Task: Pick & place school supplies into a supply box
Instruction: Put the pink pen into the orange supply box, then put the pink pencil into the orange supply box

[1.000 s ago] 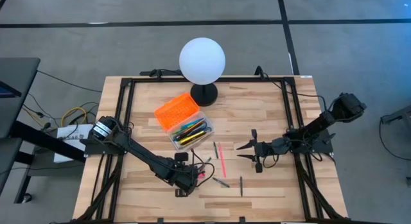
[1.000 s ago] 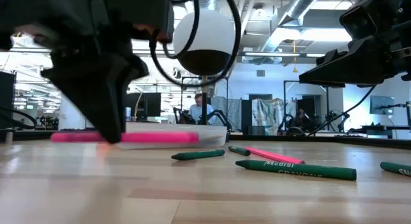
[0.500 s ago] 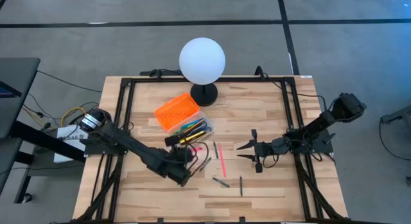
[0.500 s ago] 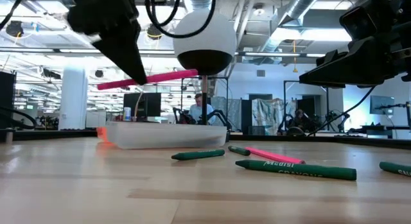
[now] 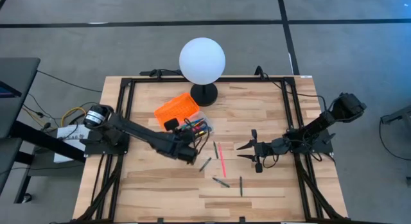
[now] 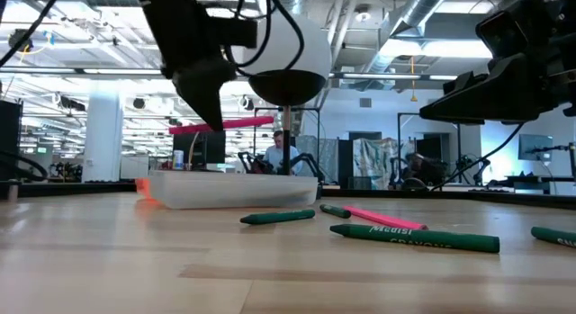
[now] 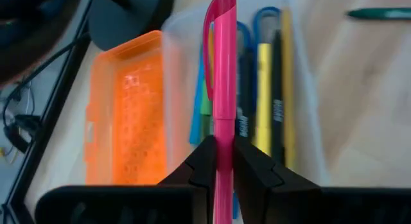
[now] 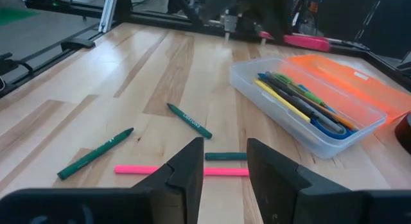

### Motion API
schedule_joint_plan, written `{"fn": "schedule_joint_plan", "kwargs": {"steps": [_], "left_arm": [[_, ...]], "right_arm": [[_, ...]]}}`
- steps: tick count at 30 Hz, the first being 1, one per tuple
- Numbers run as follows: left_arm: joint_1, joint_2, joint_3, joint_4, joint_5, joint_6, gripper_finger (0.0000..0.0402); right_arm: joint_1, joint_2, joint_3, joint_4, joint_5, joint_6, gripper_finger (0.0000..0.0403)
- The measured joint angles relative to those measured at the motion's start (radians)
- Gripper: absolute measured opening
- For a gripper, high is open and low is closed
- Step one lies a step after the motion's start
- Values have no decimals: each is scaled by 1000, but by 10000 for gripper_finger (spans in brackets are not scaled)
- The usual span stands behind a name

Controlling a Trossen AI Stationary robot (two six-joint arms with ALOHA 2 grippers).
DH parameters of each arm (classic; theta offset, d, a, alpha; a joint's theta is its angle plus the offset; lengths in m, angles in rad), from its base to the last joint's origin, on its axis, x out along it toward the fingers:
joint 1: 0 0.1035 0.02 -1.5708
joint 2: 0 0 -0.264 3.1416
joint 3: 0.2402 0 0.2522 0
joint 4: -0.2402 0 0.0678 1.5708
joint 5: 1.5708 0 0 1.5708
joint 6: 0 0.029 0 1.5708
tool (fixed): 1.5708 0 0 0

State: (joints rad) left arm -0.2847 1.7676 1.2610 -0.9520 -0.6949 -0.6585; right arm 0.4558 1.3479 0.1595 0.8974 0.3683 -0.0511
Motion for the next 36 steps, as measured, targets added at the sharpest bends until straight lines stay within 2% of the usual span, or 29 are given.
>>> {"fn": "schedule_joint_plan", "kwargs": {"steps": [8, 12, 21, 24, 27, 36], "left_arm": [[84, 0, 0, 56, 3, 82, 30], [112, 0, 0, 103, 51, 137, 30], [154, 0, -6, 103, 65, 143, 30], [165, 0, -6, 102, 105, 156, 31], [167, 0, -6, 101, 119, 176, 46], [166, 0, -6, 101, 103, 172, 130]], "right_arm": [[0, 0, 0, -2, 0, -1, 113], [0, 0, 0, -2, 0, 7, 113], [0, 0, 0, -2, 0, 7, 113], [0, 0, 0, -2, 0, 9, 113], [0, 0, 0, -2, 0, 18, 113], [0, 0, 0, -2, 0, 40, 113]]}}
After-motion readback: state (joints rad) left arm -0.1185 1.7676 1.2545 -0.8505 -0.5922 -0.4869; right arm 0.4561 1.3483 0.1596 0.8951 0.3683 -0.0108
